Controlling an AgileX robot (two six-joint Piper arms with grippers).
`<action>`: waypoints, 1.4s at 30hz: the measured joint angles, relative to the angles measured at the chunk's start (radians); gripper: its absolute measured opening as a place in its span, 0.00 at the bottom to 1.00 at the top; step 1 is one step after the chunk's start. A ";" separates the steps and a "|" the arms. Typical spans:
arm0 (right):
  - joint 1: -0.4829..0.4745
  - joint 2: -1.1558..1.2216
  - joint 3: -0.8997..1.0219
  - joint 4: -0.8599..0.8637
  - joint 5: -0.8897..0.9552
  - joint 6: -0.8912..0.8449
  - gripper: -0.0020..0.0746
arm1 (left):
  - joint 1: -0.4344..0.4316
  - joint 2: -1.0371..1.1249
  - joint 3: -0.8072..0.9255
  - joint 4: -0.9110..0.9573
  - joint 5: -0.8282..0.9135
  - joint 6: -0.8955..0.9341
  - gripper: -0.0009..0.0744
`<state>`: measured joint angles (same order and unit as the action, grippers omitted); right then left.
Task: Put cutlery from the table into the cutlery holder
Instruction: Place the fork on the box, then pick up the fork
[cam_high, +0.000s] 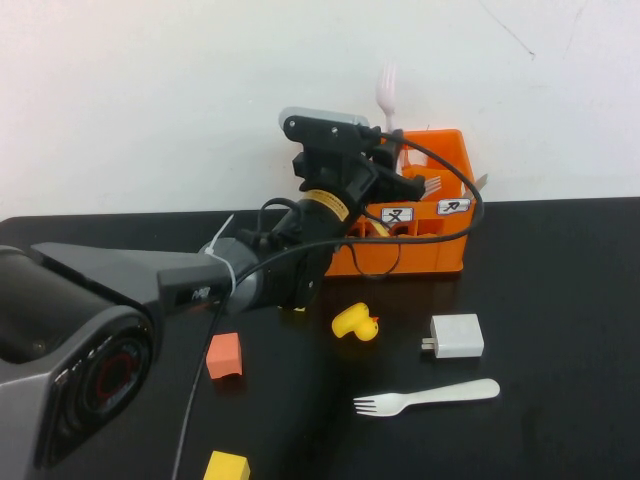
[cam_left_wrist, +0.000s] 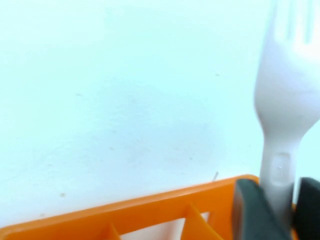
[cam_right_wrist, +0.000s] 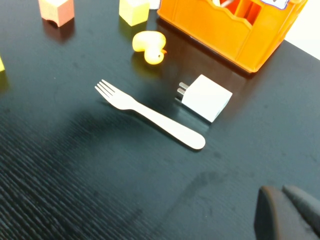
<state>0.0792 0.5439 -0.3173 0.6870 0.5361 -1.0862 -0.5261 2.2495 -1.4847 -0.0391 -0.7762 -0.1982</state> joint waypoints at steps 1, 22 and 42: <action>0.000 0.000 0.000 0.000 0.000 0.000 0.02 | 0.000 0.002 -0.007 0.004 0.014 0.000 0.36; 0.000 0.000 0.000 0.018 0.000 0.000 0.02 | 0.000 -0.244 -0.012 -0.056 0.683 0.045 0.02; 0.000 0.000 0.000 -0.005 0.002 0.062 0.02 | 0.000 -0.692 0.107 -0.008 1.216 0.064 0.01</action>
<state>0.0792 0.5439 -0.3173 0.6823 0.5383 -1.0238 -0.5261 1.5577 -1.3773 -0.0470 0.4403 -0.1342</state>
